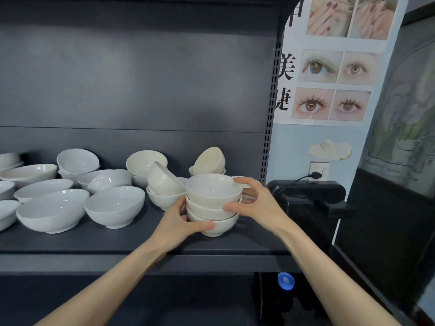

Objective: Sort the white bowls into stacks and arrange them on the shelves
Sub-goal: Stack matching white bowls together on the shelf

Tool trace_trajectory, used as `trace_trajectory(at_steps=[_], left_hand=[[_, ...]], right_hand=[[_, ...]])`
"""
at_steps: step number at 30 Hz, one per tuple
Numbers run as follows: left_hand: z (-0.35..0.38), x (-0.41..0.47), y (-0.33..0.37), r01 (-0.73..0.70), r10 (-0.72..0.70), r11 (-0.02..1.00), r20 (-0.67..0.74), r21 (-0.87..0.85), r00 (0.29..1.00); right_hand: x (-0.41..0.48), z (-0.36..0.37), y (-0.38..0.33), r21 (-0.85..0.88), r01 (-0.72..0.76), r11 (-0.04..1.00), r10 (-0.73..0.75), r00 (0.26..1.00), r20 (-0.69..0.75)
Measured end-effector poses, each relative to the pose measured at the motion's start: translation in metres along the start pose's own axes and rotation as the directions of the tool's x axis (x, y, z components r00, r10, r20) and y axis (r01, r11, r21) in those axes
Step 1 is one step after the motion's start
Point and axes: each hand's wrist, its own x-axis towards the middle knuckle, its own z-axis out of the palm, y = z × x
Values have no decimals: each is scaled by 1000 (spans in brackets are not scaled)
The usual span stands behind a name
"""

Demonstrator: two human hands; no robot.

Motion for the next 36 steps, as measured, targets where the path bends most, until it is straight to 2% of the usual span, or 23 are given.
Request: trace_trajectory(at_steps=[9,27,36], left_hand=[[-12,0,-5,7,-7,1000,19,-8,1000],[-12,3,-11,-26,26,998,-3,-49,1000],[-14,0,-3,-19,21,1000,61,-25,998]], right_hand=[[8,15,5,72,-36,997,33,998,47],[12,15,-1,18,-34,999,33,999,27],[10,13,3,48,-49,998,46,997,58]])
